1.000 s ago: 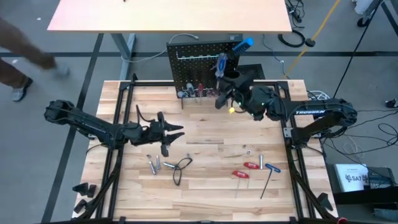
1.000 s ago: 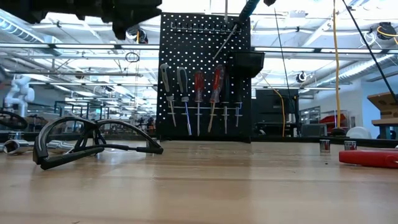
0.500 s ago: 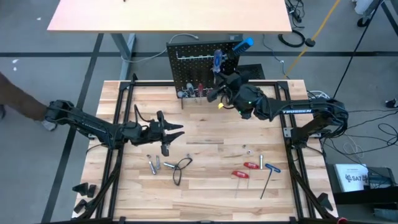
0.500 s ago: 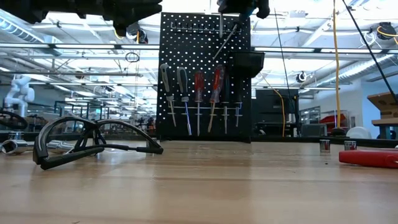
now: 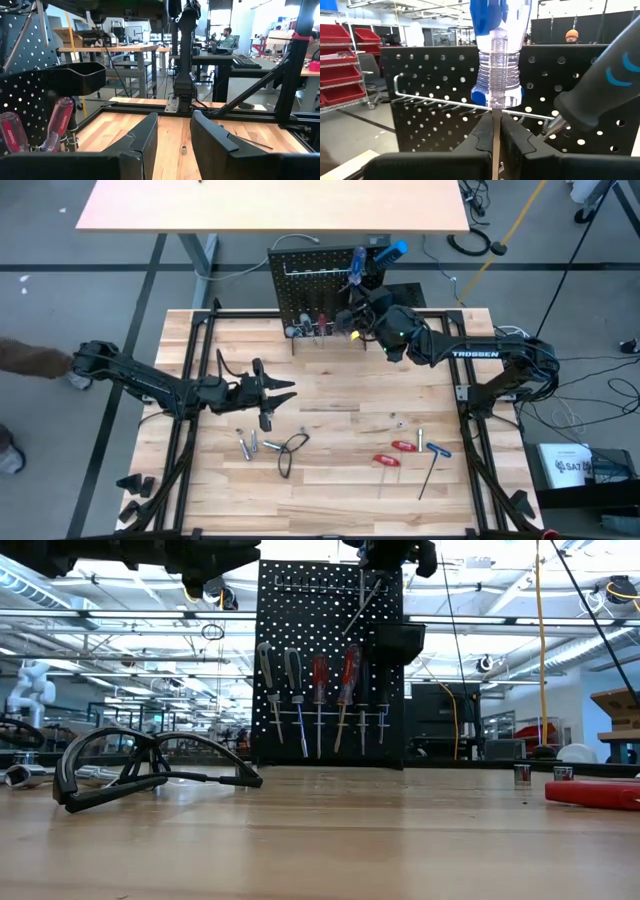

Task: Hang tools onto peg board
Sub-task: Hang the blue screwdriver on the peg board

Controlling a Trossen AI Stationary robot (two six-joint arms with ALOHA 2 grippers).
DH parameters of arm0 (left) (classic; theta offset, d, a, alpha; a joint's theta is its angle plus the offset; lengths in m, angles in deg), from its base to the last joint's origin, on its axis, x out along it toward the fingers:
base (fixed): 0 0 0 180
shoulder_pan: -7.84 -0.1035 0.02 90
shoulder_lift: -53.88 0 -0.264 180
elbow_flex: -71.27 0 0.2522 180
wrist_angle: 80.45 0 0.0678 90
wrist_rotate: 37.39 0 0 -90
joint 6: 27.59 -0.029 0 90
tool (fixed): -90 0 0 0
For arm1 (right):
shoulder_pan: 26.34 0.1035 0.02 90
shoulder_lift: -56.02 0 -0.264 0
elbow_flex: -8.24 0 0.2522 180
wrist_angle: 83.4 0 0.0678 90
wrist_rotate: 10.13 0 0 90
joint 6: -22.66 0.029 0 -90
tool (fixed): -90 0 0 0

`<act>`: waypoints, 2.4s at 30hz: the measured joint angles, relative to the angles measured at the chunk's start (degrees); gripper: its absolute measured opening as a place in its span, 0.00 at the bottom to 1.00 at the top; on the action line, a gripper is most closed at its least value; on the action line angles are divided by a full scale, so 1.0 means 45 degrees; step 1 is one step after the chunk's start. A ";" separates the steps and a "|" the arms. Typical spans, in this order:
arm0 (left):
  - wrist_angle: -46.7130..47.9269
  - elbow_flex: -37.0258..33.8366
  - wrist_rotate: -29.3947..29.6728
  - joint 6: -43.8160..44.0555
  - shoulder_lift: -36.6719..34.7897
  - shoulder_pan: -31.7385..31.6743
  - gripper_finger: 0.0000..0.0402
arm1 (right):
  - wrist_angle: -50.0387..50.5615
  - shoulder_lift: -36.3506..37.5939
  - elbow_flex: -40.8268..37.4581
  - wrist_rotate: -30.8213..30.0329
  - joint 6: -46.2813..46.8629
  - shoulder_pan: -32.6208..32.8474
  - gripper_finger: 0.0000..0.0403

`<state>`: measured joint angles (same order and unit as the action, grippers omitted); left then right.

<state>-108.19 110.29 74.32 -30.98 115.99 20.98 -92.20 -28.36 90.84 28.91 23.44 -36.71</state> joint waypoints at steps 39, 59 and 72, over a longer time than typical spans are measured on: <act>-0.0023 0.0005 0.0022 -0.0078 0.0000 -0.0010 0.29 | -0.1813 -0.0990 -0.0005 0.0526 -0.0067 -0.1101 0.01; 0.0019 0.0010 0.0049 -0.0102 0.0004 -0.0010 0.29 | -0.1331 -0.0991 0.0019 0.0395 -0.0529 -0.1106 0.01; 0.0019 0.0010 0.0049 -0.0097 -0.0001 -0.0010 0.29 | -0.1133 -0.1001 0.0015 0.0390 -0.0671 -0.1104 0.07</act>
<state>-108.10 110.33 74.54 -31.42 115.99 20.94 -97.30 -32.86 90.91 30.66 20.42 -41.68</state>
